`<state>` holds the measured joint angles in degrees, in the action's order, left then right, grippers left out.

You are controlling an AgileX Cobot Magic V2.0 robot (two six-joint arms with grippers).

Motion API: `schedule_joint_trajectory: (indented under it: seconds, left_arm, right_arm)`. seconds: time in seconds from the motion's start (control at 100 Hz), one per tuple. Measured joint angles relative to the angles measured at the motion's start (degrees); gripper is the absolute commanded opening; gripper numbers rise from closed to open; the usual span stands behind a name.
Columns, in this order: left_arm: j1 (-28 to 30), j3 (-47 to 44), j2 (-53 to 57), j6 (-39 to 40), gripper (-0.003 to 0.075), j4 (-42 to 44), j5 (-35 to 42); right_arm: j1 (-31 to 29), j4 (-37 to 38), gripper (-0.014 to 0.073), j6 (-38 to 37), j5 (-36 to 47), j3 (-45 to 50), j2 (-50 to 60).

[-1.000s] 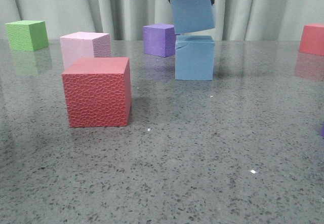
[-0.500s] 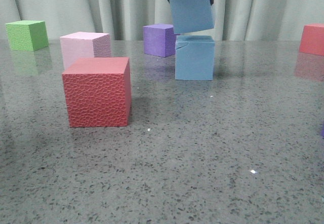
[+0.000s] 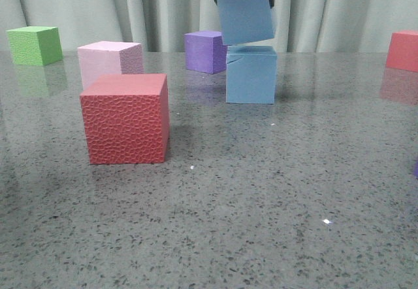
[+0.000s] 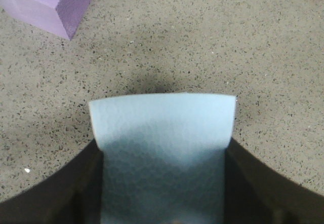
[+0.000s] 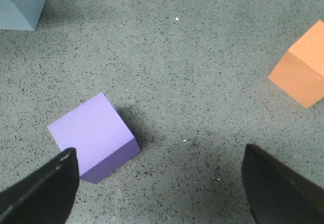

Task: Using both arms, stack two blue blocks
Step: 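Lower the held cube onto the top of the placed cube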

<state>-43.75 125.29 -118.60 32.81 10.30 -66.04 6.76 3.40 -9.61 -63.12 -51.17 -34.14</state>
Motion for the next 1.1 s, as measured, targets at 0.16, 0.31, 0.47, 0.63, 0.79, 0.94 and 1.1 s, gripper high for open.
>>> schedule_joint_trajectory:
  seconds: [0.16, 0.31, 0.47, 0.63, 0.79, 0.94, 1.1]
  left_arm:
    - [-0.1, 0.0, 0.0, 0.0, 0.0066, 0.1, -0.2]
    - [-0.1, 0.0, 0.0, 0.0, 0.0066, 0.1, -0.3]
    - [-0.1, 0.0, 0.0, 0.0, 0.0066, 0.1, -0.3]
    - [-0.3, 0.0, -0.1, 0.0, 0.0066, -0.2, -0.3]
    - [-0.3, 0.1, -1.2, 0.0, 0.0066, -0.6, -0.3]
    - [-0.3, 0.2, -1.6, 0.0, 0.0066, -0.6, -0.3]
    - [-0.3, 0.2, -1.6, -0.1, 0.0066, -0.6, -0.3]
  right_arm:
    - [0.0, 0.0, 0.0645, 0.0, 0.0, 0.0, 0.0]
    - [0.0, 0.0, 0.0645, 0.0, 0.0, 0.0, 0.0]
    - [0.0, 0.0, 0.0645, 0.0, 0.0, 0.0, 0.0]
    - [0.0, 0.0, 0.0645, 0.0, 0.0, 0.0, 0.0]
    - [0.0, 0.0, 0.0645, 0.0, 0.0, 0.0, 0.0]
    - [0.0, 0.0, 0.0645, 0.0, 0.0, 0.0, 0.0]
    - [0.0, 0.0, 0.0645, 0.0, 0.0, 0.0, 0.0]
